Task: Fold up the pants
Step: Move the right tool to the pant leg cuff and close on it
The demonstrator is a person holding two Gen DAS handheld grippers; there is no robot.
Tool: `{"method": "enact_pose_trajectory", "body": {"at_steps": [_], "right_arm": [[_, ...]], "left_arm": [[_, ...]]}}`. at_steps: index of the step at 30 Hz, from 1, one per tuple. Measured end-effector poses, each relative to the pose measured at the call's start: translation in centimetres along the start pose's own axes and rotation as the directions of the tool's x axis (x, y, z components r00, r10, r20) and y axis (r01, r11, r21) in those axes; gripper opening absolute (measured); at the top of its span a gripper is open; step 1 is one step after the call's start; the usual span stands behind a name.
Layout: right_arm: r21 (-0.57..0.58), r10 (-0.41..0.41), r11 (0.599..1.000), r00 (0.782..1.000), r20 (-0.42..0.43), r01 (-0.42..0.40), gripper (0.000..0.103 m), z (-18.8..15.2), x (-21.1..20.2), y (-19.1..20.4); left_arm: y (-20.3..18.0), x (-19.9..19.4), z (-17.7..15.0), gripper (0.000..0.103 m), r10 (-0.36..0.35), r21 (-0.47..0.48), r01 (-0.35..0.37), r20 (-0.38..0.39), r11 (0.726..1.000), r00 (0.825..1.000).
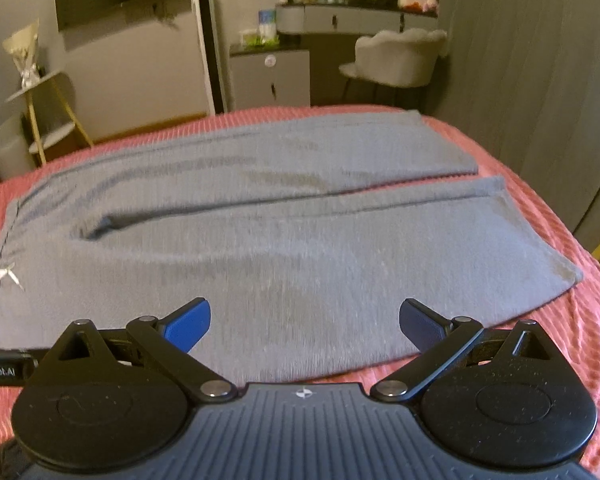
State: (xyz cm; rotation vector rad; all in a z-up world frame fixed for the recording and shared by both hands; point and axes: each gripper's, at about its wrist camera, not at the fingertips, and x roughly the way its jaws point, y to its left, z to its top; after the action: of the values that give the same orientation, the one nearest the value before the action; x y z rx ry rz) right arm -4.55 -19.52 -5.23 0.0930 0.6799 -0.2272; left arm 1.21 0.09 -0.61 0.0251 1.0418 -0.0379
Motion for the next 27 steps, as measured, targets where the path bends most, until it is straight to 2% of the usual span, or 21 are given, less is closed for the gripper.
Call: {"method": "enact_pose_trajectory", "body": {"at_steps": [6, 9, 11, 13, 18, 21, 23, 25, 26, 27], "right_arm": [[0.020, 0.060, 0.998, 0.996, 0.069, -0.061, 0.101, -0.1, 0.4, -0.4], [-0.031, 0.044, 0.999, 0.999, 0.004, -0.044, 0.101, 0.0, 1.8, 0.3], [-0.040, 0.075, 0.996, 0.997, -0.034, -0.076, 0.101, -0.1, 2.7, 0.4], [-0.020, 0.107, 0.994, 0.992, -0.074, -0.109, 0.101, -0.2, 3.8, 0.3], [0.032, 0.088, 0.996, 0.990, -0.113, -0.084, 0.101, 1.4, 6.3, -0.5], [0.046, 0.070, 0.997, 0.997, -0.029, -0.069, 0.101, 3.8, 7.4, -1.6], [0.047, -0.008, 0.999, 0.995, 0.098, 0.004, 0.101, 6.2, 8.1, -2.5], [0.074, -0.110, 0.993, 0.969, 0.223, 0.096, 0.101, 8.3, 9.0, -3.3], [0.118, -0.161, 0.984, 0.955, 0.248, 0.135, 0.101, 9.3, 10.1, -3.7], [0.153, -0.185, 0.977, 0.952, 0.245, 0.150, 0.101, 10.1, 11.6, -4.4]], "left_arm": [[0.0, 0.9, 0.4, 0.103, 0.010, 0.000, -0.010, -0.004, 1.000, 1.000], [-0.1, 1.4, 0.7, 0.103, 0.018, -0.002, -0.018, -0.001, 1.000, 1.000], [-0.2, 1.7, 1.0, 0.103, 0.026, -0.001, -0.026, 0.006, 1.000, 1.000], [-0.2, 2.2, 1.4, 0.103, 0.040, 0.000, -0.040, 0.011, 0.999, 0.999], [-0.1, 3.7, 2.9, 0.103, 0.053, -0.032, -0.052, 0.022, 0.998, 0.998], [0.1, 5.1, 4.1, 0.103, 0.048, -0.078, -0.045, 0.034, 0.996, 0.998], [0.2, 6.2, 5.0, 0.103, 0.051, -0.097, -0.047, 0.042, 0.994, 0.998], [0.4, 7.6, 6.3, 0.103, 0.060, -0.129, -0.053, 0.055, 0.990, 0.997], [0.7, 8.2, 6.9, 0.103, 0.065, -0.149, -0.055, 0.064, 0.987, 0.996], [1.0, 9.0, 7.6, 0.103, 0.075, -0.178, -0.061, 0.071, 0.982, 0.995]]}}
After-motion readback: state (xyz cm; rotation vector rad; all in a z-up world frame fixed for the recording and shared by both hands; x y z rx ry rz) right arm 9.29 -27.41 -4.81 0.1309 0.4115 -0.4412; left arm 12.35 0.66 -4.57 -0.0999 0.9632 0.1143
